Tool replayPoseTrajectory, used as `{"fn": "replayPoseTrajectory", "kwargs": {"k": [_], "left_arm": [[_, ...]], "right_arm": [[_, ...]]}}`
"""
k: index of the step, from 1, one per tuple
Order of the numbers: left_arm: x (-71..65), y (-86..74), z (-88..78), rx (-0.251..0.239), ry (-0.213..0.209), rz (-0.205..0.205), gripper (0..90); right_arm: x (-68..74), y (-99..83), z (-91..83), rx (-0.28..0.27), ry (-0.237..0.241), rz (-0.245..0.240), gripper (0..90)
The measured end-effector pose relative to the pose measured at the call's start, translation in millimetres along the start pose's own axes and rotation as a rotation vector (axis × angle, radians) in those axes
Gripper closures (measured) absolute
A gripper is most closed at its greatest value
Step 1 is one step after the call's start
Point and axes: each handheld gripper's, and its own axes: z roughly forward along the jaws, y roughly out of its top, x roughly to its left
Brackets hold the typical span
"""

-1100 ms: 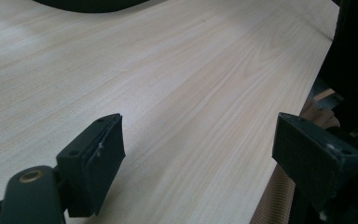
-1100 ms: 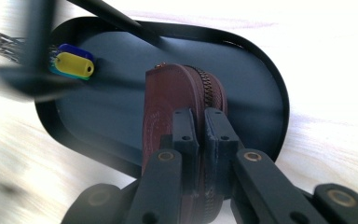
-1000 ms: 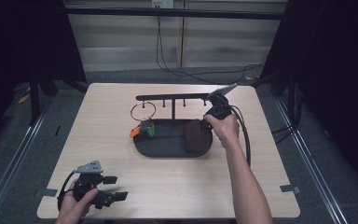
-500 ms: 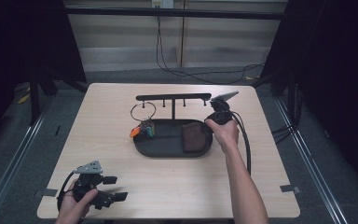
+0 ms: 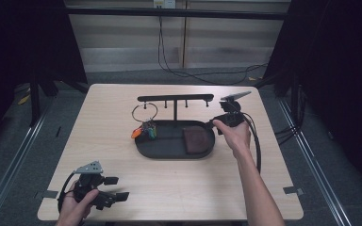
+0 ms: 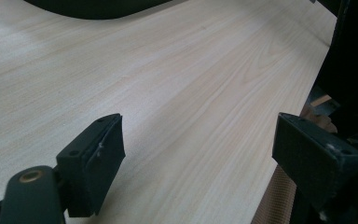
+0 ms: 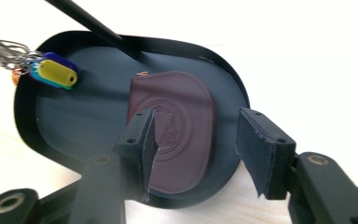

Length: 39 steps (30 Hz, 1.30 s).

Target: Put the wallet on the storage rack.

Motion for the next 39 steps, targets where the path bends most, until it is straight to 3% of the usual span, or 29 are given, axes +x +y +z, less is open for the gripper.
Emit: {"fn": "replayPoseTrajectory", "kwargs": {"k": [2,12,22,28,31,39], "left_arm": [[0.3,0.3,-0.2,-0.001,-0.002,0.0,16.7],[2.1,0.7,-0.9,-0.011,0.008,-0.011,16.7],[2.3,0.0,-2.2,-0.017,0.007,-0.016,16.7],[1.8,-0.3,-2.7,-0.019,0.006,-0.018,16.7],[1.9,-0.4,-2.6,-0.023,0.01,-0.021,16.7],[1.0,-0.2,-2.7,-0.03,0.012,-0.021,16.7]], "right_arm": [[0.2,-3.7,-3.6,-0.007,0.0,-0.009,38.4],[-0.3,-23.1,-15.2,-0.066,0.045,-0.053,31.4],[-4.5,-46.1,-24.7,-0.101,0.086,-0.055,21.1],[-4.2,-66.1,-26.8,-0.123,0.121,-0.076,18.7],[-6.5,-75.9,-27.5,-0.115,0.105,-0.067,17.5],[-15.5,-103.8,-34.3,-0.178,0.128,-0.052,16.4]]}}
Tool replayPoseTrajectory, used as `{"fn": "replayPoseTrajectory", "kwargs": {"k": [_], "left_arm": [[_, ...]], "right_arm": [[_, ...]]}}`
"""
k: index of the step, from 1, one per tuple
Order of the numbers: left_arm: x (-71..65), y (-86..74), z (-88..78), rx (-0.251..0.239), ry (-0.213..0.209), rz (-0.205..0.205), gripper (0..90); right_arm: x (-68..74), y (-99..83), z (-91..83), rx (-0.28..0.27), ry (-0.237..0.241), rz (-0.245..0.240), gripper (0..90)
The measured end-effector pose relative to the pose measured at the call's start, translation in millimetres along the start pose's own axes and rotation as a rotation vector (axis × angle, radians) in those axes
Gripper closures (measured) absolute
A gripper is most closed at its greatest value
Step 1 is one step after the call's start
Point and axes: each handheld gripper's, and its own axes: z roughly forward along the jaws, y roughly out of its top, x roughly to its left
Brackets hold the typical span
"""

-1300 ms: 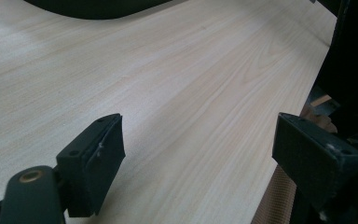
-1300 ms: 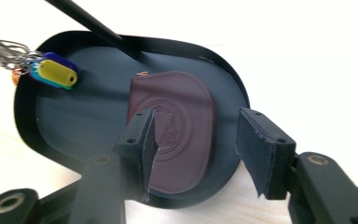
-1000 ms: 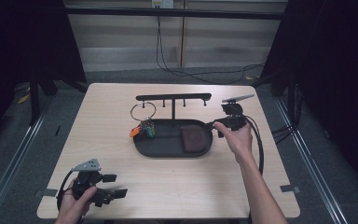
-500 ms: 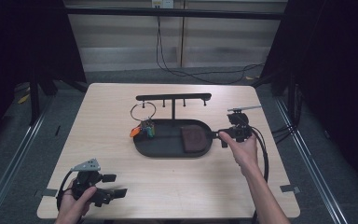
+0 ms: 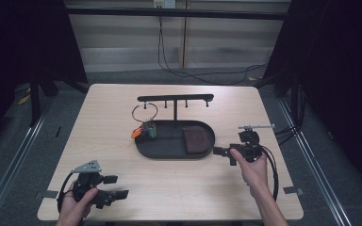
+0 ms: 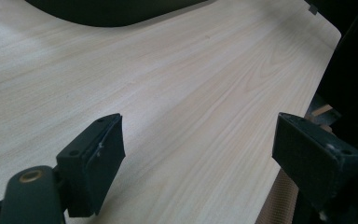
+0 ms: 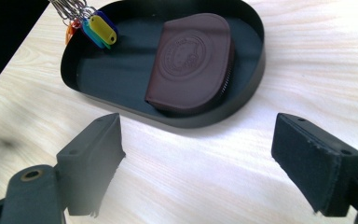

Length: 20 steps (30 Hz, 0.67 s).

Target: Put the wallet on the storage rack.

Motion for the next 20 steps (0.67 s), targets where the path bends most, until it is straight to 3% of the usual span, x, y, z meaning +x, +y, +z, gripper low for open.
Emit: {"fn": "replayPoseTrajectory", "kwargs": {"k": [6,10,12,20], "left_arm": [[-0.4,-0.3,-1.6,-0.011,0.002,-0.001,16.7],[-0.7,0.0,-1.5,-0.012,0.002,0.0,16.7],[-0.8,0.2,-1.7,-0.015,0.005,-0.001,16.7],[-1.2,0.0,-2.5,-0.017,0.006,0.001,16.7]], "right_arm": [[-4.5,-28.2,-3.2,-0.017,0.009,0.0,17.9],[-7.4,-45.8,-5.4,-0.017,-0.052,-0.027,18.4],[-10.2,-53.8,-7.2,-0.053,-0.045,-0.023,19.2],[-16.6,-65.5,-6.0,-0.072,-0.045,0.0,19.4]]}}
